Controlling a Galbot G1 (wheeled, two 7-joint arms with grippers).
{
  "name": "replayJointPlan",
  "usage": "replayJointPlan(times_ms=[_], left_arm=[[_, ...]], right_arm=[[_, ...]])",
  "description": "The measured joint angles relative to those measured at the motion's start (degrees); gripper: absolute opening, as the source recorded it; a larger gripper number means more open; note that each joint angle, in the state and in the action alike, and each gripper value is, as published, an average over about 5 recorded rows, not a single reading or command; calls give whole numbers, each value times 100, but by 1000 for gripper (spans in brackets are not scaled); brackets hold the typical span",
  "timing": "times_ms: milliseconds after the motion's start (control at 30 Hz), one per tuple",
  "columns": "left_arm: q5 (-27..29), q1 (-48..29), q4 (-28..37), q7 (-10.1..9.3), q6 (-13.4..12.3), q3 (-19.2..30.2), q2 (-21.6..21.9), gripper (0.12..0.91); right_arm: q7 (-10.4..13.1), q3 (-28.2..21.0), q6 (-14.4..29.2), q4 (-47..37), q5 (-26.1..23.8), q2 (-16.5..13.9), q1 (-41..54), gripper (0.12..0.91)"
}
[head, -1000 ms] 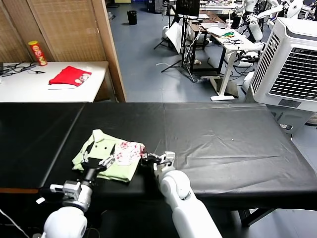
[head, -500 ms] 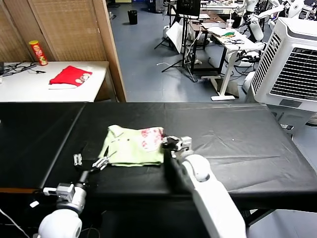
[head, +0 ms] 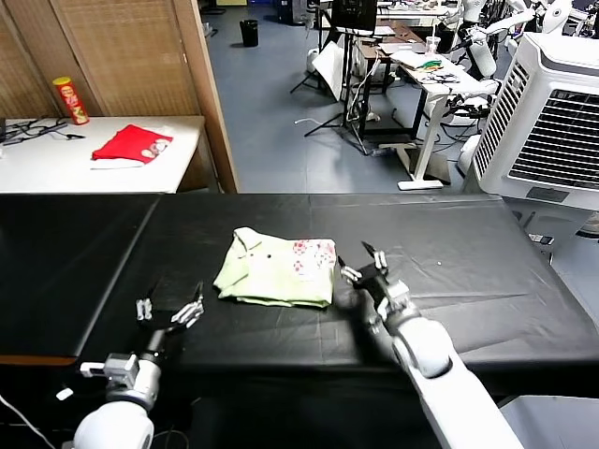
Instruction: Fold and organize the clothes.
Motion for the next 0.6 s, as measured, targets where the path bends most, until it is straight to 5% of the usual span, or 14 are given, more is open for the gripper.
replayJointPlan(times_ms=[133, 433, 600], left_arm=[[-90, 141, -83, -86, -4, -13, 57, 798], [-276, 978, -695, -302, 212, -87, 264, 798], [-217, 1674, -942, -311, 92, -118, 207, 798]], right_arm=[[377, 196, 304, 680, -42, 15, -787, 792], [985, 647, 876, 1856, -372, 143, -2776, 798], [1414, 752, 1054, 2350, -583, 204, -3757, 798]])
